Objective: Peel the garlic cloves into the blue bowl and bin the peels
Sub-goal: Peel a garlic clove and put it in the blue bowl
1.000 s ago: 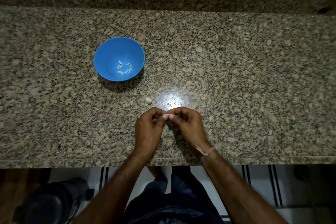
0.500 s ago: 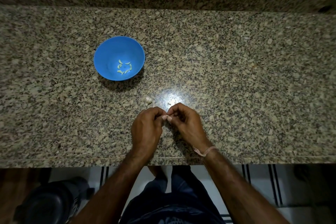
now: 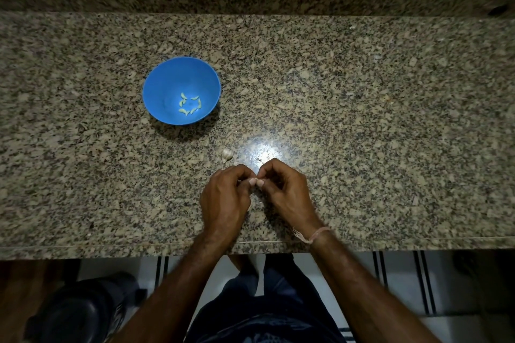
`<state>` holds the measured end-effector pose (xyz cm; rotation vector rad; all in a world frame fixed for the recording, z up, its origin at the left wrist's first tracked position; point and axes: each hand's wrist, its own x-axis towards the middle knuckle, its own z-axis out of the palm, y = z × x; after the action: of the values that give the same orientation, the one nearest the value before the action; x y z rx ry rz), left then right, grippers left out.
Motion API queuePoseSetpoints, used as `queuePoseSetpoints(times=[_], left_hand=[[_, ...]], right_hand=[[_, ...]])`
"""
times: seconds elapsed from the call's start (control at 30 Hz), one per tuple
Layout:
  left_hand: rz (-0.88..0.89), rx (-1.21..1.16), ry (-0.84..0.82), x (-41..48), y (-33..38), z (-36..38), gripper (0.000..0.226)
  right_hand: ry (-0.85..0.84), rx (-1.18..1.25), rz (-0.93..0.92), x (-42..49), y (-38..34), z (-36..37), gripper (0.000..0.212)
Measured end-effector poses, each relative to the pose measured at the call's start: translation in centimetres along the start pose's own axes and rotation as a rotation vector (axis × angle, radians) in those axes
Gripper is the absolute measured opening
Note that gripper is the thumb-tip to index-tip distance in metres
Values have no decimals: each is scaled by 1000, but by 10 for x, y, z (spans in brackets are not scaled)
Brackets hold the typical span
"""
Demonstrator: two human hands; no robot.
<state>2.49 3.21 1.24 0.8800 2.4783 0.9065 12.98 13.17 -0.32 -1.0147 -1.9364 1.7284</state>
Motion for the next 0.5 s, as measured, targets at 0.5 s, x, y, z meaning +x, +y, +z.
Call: queuePoseSetpoints(times=[0.5], left_hand=[[-189, -204, -39, -1, -4, -2, 8]], right_hand=[[26, -144, 0, -1, 9, 1, 23]])
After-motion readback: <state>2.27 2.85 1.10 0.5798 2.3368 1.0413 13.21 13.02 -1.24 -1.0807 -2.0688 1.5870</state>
